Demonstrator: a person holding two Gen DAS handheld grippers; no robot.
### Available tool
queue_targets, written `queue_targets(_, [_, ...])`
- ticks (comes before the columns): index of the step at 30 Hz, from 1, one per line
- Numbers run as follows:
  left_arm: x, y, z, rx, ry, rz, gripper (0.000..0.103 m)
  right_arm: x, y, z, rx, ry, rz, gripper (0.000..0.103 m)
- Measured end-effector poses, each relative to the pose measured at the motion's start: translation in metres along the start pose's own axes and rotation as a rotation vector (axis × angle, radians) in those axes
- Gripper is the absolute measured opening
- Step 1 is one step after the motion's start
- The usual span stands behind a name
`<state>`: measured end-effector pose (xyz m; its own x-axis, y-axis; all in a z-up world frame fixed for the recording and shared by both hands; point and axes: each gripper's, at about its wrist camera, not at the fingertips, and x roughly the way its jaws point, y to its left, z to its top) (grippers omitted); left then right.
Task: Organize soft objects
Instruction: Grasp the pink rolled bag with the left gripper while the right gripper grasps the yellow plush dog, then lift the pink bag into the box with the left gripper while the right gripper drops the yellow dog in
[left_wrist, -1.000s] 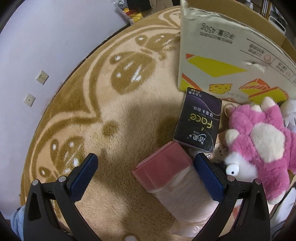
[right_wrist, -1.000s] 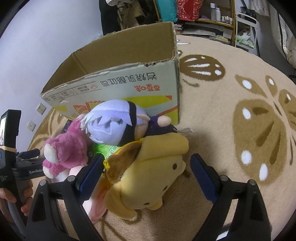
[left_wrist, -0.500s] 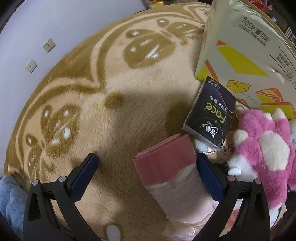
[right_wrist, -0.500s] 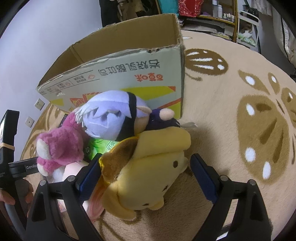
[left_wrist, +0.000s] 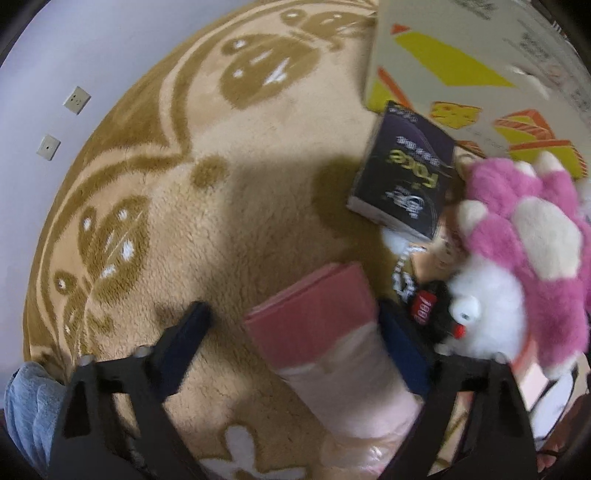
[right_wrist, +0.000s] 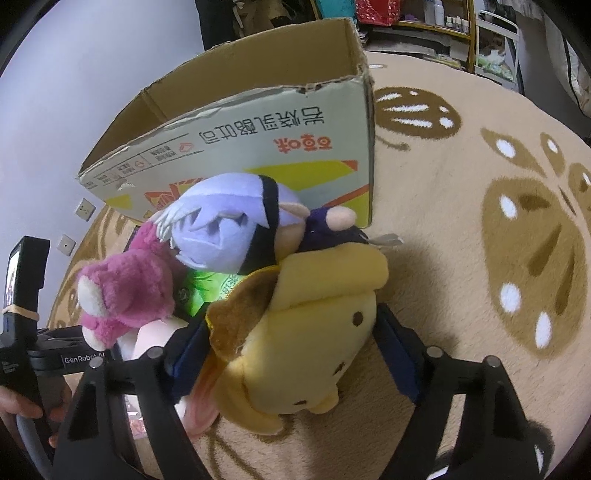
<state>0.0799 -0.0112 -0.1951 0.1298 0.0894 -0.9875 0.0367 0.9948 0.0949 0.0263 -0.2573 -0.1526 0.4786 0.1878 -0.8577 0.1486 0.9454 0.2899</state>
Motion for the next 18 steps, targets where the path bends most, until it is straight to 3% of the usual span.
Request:
queue_targets(1, [-0.003, 0.000, -0.001, -0.003, -0.005, -0.010, 0.071, -0.001, 0.001, 0.000, -0.001, -0.004, -0.003, 0.083])
queue_targets(4, [-0.010, -0.001, -0.003, -0.001, -0.027, -0.017, 0.057, -0.006, 0.003, 0.000, -0.013, -0.011, -0.012, 0.079])
queue_targets(11, [-0.021, 0.016, 0.002, -0.018, -0.072, -0.081, 0.048, -0.023, 0.011, -0.004, -0.028, -0.050, -0.033, 0.075])
queue_targets(18, [-0.037, 0.016, 0.006, 0.021, -0.148, -0.072, 0.045, -0.049, 0.013, -0.004, -0.004, -0.118, -0.042, 0.075])
